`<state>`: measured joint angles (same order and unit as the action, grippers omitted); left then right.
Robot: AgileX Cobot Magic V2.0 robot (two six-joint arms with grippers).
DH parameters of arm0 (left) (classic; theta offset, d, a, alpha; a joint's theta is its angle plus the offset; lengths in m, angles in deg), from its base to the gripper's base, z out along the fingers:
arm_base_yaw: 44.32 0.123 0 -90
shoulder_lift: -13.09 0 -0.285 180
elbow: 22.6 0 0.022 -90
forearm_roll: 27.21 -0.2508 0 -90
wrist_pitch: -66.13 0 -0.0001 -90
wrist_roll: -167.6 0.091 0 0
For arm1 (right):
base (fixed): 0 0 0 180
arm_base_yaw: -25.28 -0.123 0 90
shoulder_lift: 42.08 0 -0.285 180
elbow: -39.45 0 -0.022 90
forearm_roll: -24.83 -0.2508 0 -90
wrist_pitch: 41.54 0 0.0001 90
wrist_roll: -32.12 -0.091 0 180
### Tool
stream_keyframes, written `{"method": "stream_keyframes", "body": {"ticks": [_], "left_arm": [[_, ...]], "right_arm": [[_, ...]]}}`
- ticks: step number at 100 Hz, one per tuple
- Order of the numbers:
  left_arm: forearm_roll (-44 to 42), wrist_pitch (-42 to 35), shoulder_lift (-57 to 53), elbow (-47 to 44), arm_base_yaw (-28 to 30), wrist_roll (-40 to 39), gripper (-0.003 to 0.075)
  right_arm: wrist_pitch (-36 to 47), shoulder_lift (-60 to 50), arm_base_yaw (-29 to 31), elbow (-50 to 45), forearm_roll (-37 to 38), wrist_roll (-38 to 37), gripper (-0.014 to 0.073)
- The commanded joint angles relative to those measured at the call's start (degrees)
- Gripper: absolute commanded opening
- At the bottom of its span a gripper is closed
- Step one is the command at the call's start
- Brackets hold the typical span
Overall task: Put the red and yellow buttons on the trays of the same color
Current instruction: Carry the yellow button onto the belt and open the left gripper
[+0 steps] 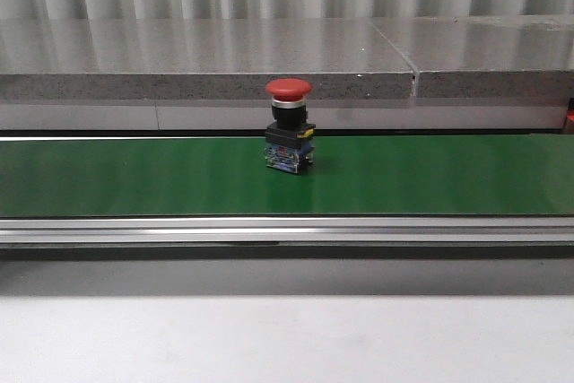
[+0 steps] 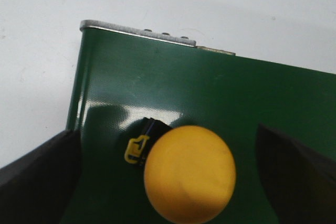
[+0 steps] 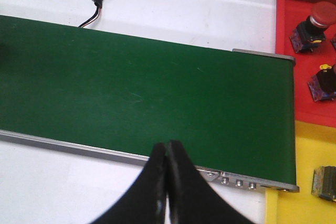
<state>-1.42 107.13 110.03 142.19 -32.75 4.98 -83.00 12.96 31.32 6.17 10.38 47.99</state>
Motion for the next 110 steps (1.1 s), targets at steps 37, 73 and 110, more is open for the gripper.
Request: {"method": "stream_keyframes", "body": {"ticks": [37, 73, 110], "left_arm": [[4.1, -5.9, -17.5, 1.7, -4.5, 7.9, 0.0642], [3.9, -15.8, -35.1, -9.2, -11.6, 9.3, 0.0639], [3.2, -19.4, -57.8, -26.0, -11.6, 9.3, 0.0437]], "right_arm": [[3.0, -0.4, -0.1, 1.4, -0.3, 0.5, -0.0068], [3.0, -0.4, -0.1, 1.4, -0.3, 0.5, -0.0068], [3.8, -0.4, -0.1, 1.4, -0.3, 0.5, -0.0068]]}}
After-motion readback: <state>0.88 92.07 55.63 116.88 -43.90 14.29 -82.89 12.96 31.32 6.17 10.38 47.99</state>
